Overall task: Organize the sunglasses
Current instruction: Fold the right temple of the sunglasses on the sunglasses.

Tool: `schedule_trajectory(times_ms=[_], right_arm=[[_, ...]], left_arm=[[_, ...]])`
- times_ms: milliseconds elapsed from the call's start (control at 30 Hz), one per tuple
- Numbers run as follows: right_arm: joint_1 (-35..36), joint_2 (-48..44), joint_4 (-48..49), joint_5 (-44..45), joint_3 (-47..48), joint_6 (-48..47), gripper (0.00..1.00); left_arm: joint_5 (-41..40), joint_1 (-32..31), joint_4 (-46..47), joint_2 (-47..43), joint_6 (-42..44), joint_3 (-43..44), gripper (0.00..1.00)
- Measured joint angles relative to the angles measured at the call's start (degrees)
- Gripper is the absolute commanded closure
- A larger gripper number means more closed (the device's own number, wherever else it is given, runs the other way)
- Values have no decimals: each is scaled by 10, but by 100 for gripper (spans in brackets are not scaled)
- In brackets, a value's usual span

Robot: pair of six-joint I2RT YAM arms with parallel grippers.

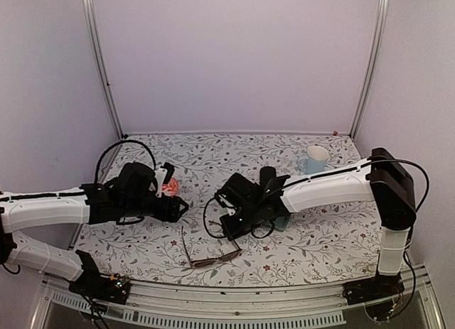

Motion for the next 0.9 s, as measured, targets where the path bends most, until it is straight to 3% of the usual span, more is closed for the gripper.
schedule_trajectory(times_ms=[400, 633, 900], right_arm=[[-18, -123, -8, 98, -44, -11, 100], [-24, -140, -7, 148, -55, -21, 100], [-26, -156, 18, 182, -55, -27, 100]], left_arm=[[59, 0, 65, -65, 2, 8, 23], [85, 0, 106, -132, 1, -9, 29], [117, -1, 118, -137, -3, -23, 39]])
